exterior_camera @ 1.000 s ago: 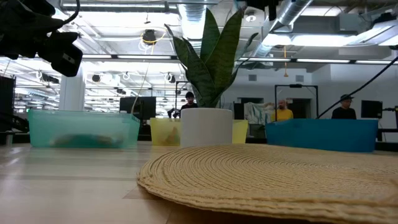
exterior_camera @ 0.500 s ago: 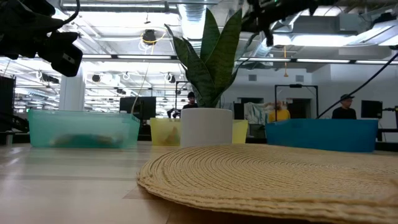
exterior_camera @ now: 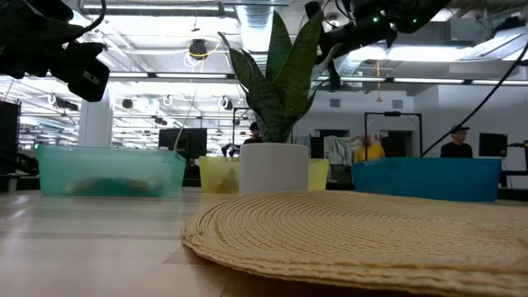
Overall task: Pick and place Granola Bars by type
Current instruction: Put the red granola bar into the yellow bin
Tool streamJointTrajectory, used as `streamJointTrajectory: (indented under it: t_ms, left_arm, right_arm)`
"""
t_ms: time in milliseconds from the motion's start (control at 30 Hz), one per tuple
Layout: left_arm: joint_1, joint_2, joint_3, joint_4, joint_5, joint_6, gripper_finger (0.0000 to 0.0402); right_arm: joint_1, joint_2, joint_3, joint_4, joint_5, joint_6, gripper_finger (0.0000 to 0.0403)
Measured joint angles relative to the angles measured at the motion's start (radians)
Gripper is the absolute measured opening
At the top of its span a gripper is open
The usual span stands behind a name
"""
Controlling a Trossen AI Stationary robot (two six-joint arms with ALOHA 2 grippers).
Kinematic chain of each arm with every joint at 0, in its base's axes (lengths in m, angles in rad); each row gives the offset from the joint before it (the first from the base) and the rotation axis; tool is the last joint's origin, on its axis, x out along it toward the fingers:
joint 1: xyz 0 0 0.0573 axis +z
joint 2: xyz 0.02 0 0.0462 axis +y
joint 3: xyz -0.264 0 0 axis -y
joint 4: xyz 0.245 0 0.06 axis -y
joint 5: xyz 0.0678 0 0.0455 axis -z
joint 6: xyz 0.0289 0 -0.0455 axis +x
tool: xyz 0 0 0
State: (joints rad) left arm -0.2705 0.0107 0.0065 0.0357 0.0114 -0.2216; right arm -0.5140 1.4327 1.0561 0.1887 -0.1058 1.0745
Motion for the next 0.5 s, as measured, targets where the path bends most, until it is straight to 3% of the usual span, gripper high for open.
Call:
streamJointTrajectory:
  t_ms: [167, 500]
  left_arm:
    - [0.000, 0.000, 0.000, 0.000, 0.000, 0.000, 0.0112]
    - [0.000, 0.000, 0.000, 0.000, 0.000, 0.000, 0.0112]
  right_arm:
    - [0.001, 0.029, 0.000, 0.007, -0.003, -0.001, 0.0023]
    - [-0.001, 0.117, 0.000, -0.157, -0.041, -0.001, 0.0011]
